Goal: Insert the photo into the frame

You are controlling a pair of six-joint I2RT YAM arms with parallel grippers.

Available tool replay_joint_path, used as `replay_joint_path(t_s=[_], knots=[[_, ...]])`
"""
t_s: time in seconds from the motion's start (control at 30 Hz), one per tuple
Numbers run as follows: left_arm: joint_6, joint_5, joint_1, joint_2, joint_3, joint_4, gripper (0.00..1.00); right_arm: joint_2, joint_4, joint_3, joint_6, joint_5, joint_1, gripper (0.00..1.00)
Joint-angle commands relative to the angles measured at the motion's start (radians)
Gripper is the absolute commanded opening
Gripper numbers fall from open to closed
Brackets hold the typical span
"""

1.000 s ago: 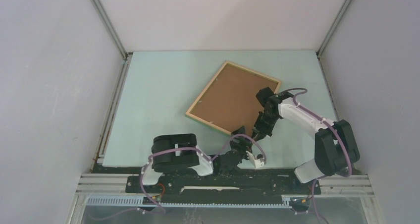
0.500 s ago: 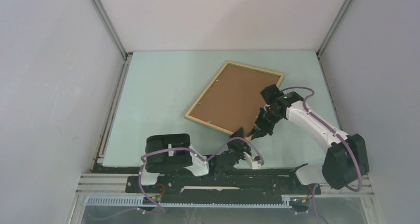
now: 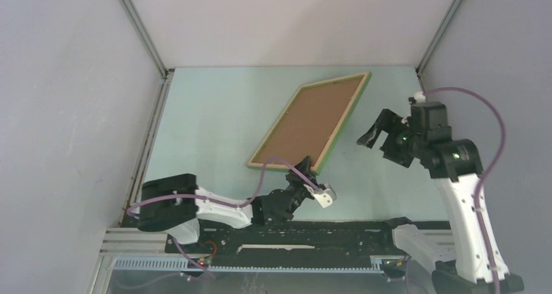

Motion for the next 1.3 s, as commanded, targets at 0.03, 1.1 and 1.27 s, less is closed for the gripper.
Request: replay_joint_path(t_s=[0.03,1.1,1.27], knots=[[-0.411,0.167,0.023,-0.267,-0.011,-0.130,0.00,-0.112,-0.115,0.072,-0.110,0.170,-0.008,1.00],[-2.005,1.079,0.951,-0.250,-0.143,0.010,0.00,-0.186,-0.048,-0.092,-0.144,0.284,-0.020,0.98],[-2.175,1.293,0.981,0.049,-0.091,0.279,0.00,-0.183,-0.030,-0.119,-0.152,0.296,-0.023,0.98]])
